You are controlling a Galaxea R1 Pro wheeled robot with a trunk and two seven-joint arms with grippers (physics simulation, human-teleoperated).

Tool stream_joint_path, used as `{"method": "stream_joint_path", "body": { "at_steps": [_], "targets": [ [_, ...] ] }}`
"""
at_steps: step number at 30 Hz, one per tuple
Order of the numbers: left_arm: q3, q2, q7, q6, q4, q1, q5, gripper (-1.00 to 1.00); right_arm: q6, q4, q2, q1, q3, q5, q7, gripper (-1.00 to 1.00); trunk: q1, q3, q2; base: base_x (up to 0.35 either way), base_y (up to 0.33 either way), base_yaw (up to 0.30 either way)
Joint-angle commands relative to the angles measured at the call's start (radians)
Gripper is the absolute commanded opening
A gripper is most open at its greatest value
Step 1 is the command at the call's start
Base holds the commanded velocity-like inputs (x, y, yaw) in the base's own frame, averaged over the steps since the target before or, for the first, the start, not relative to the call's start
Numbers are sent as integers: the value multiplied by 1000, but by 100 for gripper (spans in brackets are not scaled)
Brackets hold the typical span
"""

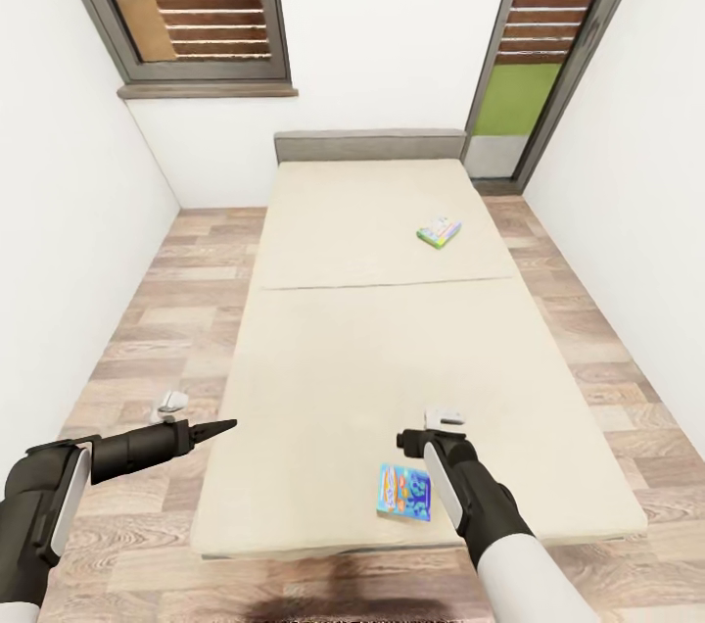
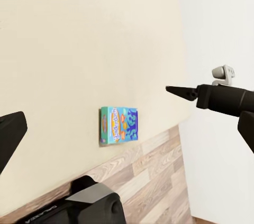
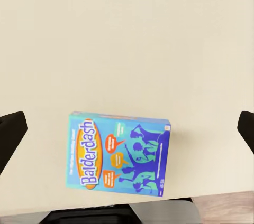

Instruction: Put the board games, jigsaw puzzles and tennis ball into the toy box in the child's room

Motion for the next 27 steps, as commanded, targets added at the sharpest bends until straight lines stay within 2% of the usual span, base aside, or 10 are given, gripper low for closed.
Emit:
{"method": "stream_joint_path", "body": {
  "at_steps": [1, 27],
  "targets": [
    [1, 0, -3, 10, 0, -1, 1, 100, 3, 2, 0, -1, 2, -10, -9, 100, 0, -3, -2, 0, 0, 0],
    [1, -2, -2, 10, 0, -1, 1, 100, -2, 24, 0, -2, 0, -10, -8, 100, 0, -46, -2, 0, 0, 0]
  ]
}}
